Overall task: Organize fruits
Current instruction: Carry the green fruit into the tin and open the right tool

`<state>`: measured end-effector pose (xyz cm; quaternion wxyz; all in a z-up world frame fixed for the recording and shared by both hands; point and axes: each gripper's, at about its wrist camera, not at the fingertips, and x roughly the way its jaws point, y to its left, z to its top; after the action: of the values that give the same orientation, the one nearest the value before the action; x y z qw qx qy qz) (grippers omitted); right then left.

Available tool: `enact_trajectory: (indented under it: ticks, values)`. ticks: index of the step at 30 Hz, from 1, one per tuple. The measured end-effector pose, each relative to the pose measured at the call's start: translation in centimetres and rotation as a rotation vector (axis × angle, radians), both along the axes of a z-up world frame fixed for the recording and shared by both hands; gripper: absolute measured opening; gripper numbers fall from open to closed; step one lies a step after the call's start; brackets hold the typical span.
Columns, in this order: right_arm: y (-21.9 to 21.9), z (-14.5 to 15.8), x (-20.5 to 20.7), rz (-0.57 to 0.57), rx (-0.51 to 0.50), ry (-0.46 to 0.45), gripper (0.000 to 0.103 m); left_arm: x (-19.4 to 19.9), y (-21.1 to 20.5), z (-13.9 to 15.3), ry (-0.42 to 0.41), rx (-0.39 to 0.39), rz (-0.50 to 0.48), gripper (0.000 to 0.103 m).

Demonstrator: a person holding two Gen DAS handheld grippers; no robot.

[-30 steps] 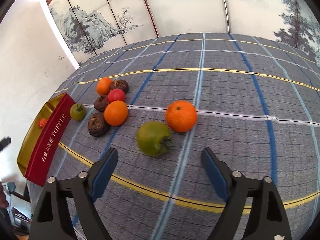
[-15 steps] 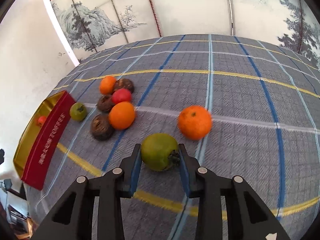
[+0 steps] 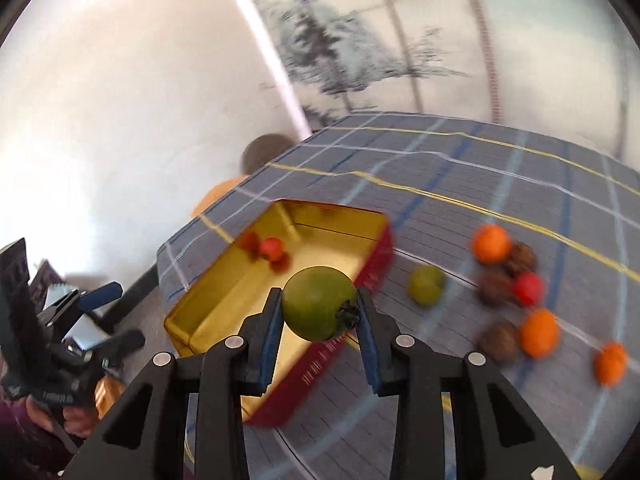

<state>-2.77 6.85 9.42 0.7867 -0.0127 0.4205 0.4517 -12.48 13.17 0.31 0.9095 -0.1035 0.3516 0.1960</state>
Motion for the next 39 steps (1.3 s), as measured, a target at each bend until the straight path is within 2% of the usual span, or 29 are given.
enact_trajectory:
  ticks: [7, 13, 23, 39]
  values:
    - [5.8, -1.5, 1.5, 0.042, -0.064, 0.025, 0.033, -0.7, 1.2, -0.6, 0.012, 0.005, 0.008, 0.099]
    - [8.7, -2.5, 2.5, 0.049, -0.105, 0.031, 0.033, -0.8, 1.6, -1.3, 0.033, 0.025, 0.009, 0.099]
    - [11.1, -4.2, 4.4, 0.014, -0.141, 0.064, 0.034, -0.7, 2.3, -2.1, 0.06, 0.037, 0.018, 0.099]
    - [13.7, -4.7, 3.6, 0.035, -0.161, 0.062, 0.035, -0.5, 2.1, -2.9, 0.083, 0.039, 0.007, 0.099]
